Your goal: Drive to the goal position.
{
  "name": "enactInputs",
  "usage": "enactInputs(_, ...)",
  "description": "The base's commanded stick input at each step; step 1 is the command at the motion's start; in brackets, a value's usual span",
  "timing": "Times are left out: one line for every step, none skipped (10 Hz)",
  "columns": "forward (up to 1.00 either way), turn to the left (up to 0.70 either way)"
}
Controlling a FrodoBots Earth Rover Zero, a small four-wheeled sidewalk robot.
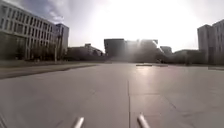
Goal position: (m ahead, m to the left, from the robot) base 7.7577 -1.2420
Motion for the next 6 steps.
enactInputs(1.00,0.00)
enactInputs(1.00,0.00)
enactInputs(1.00,0.00)
enactInputs(1.00,0.00)
enactInputs(1.00,0.00)
enactInputs(1.00,0.00)
